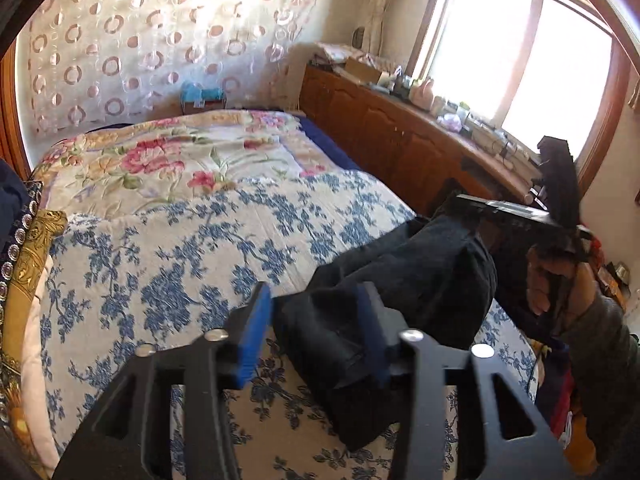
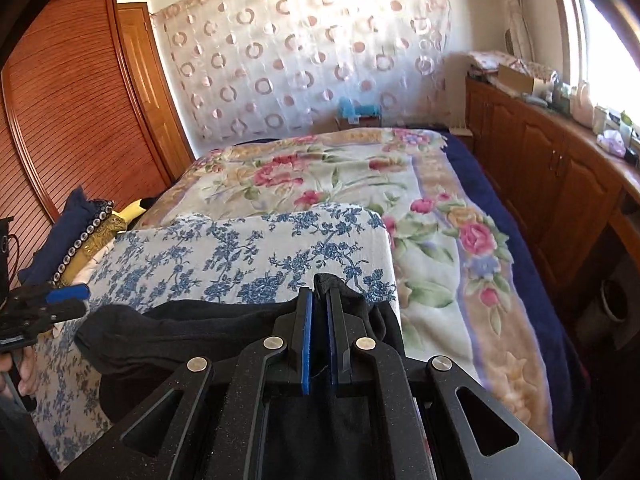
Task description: Fold small clothes
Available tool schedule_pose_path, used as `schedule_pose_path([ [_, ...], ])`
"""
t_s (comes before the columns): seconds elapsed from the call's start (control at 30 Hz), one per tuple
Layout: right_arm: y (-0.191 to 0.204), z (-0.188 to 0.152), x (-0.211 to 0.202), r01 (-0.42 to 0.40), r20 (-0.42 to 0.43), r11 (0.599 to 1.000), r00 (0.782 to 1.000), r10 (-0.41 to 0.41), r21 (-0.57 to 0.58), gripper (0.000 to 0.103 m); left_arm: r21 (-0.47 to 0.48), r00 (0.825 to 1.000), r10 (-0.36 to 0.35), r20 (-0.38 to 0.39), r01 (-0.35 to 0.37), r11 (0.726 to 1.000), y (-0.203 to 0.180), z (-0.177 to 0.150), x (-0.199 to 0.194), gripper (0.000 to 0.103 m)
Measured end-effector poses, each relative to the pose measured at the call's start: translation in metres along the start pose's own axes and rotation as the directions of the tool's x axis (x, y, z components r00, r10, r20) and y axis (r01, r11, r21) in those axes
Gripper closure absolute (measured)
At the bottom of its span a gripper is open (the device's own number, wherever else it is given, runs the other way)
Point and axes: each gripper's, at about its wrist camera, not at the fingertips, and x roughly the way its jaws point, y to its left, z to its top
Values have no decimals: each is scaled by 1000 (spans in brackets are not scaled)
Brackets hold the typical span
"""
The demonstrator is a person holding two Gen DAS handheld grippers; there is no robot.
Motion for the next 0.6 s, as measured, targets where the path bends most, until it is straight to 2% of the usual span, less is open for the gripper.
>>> schedule_pose_path([
  [0.03, -3, 4, 2, 2, 0, 1000, 1000, -2, 2, 97, 0, 1000, -9, 3, 9, 1000, 2, -1, -1, 41],
  [0.07, -4, 6, 3, 6, 3, 1000, 1000, -6, 4, 93, 3, 1000, -23, 1, 23, 1000, 3, -3, -2, 30],
  [0.1, -3, 12, 0, 11, 12, 1000, 1000, -11, 6, 85, 8, 999, -36, -3, 36, 999, 4, -6, -3, 27],
  [0.17, -7, 19, -10, 59, 57, 998, 997, -59, 4, 67, 17, 998, -48, -29, 49, 999, 4, -17, -1, 27],
  [0.27, -8, 12, -33, 62, 97, 998, 993, -60, -17, 53, 43, 994, -65, -88, 69, 997, 0, -36, 3, 27],
  [0.4, -2, -14, -47, 20, 37, 997, 999, -17, -79, 46, 77, 986, -64, -156, 77, 994, -5, -47, 14, 27],
  [0.5, 4, -25, -38, -7, -36, 995, 999, 3, -103, 45, 96, 984, -25, -179, 42, 995, -6, -40, 34, 27],
  [0.6, 11, -22, -19, -3, -78, 992, 997, -7, -124, 45, 59, 989, 19, -148, -10, 998, 3, -22, 50, 26],
])
